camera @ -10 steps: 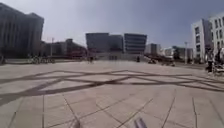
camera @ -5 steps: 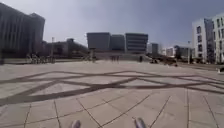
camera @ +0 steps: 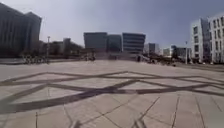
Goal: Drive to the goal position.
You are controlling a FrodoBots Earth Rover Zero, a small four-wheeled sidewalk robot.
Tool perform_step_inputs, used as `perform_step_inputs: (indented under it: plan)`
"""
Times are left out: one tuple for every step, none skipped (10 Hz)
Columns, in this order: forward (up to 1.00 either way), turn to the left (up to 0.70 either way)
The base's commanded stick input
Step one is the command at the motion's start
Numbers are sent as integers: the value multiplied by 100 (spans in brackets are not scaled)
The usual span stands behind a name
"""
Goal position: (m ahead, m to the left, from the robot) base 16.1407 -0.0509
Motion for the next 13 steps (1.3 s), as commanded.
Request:
perform_step_inputs:
  plan:
    - [70,1]
    - [70,1]
    - [70,1]
    - [70,1]
    - [70,1]
    - [70,1]
    - [70,1]
    - [70,1]
    - [70,1]
    - [70,1]
    - [70,1]
    - [70,1]
    - [70,1]
